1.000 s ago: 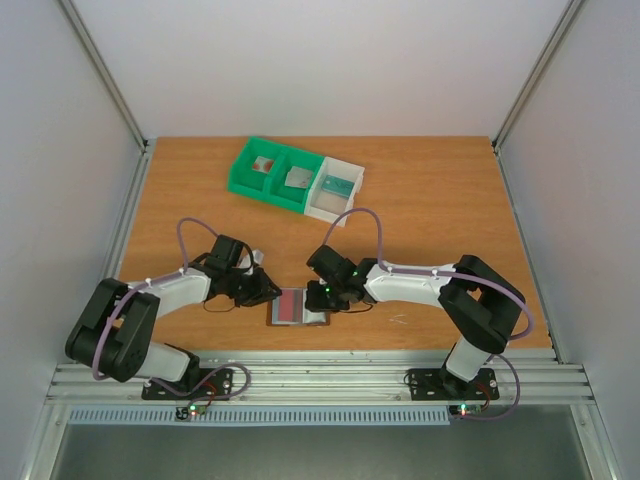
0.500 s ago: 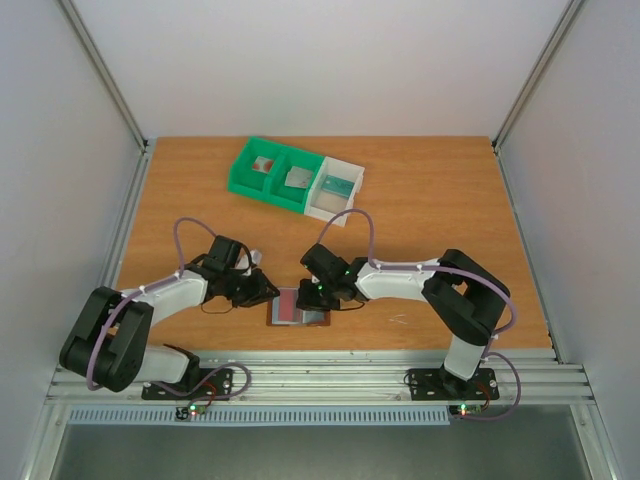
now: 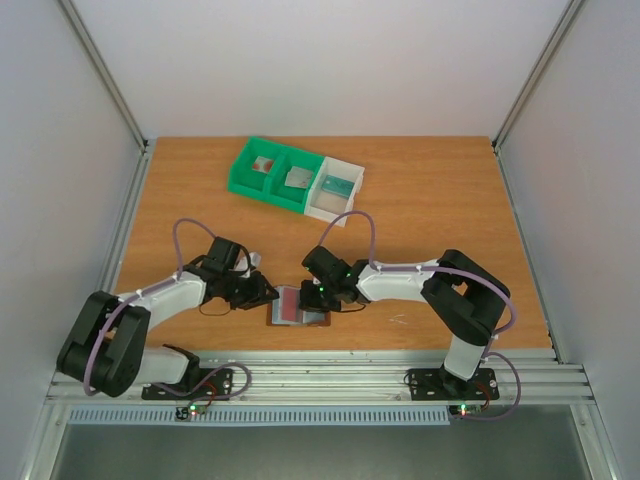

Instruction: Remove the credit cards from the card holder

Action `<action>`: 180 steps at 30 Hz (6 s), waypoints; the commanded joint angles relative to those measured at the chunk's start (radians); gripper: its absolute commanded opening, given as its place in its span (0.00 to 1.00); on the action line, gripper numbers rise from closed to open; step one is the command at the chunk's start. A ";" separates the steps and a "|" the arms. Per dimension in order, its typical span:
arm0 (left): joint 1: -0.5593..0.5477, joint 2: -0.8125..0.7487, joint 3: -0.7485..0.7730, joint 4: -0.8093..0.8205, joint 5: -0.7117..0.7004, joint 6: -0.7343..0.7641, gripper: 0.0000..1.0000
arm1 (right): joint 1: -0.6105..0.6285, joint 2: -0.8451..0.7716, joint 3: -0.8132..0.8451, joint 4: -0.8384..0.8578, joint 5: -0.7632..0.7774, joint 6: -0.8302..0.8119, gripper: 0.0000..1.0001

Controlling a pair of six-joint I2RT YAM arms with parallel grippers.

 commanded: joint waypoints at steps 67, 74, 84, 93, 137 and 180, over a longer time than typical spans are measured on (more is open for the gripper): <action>-0.020 -0.035 -0.056 0.329 0.203 -0.249 0.42 | 0.001 -0.102 -0.139 0.094 0.042 0.042 0.10; -0.021 -0.032 -0.054 0.331 0.197 -0.251 0.42 | 0.000 -0.081 -0.136 0.097 0.042 0.036 0.08; -0.022 -0.012 -0.049 0.326 0.176 -0.196 0.48 | 0.000 -0.070 -0.162 0.118 0.039 0.050 0.05; -0.023 0.076 -0.083 0.503 0.231 -0.251 0.49 | 0.000 -0.078 -0.165 0.117 0.043 0.052 0.05; -0.101 0.082 -0.073 0.557 0.243 -0.362 0.48 | 0.000 -0.186 -0.161 0.083 0.056 0.034 0.14; -0.224 0.157 0.043 0.337 0.038 -0.203 0.44 | 0.003 -0.426 -0.152 -0.083 0.169 -0.007 0.14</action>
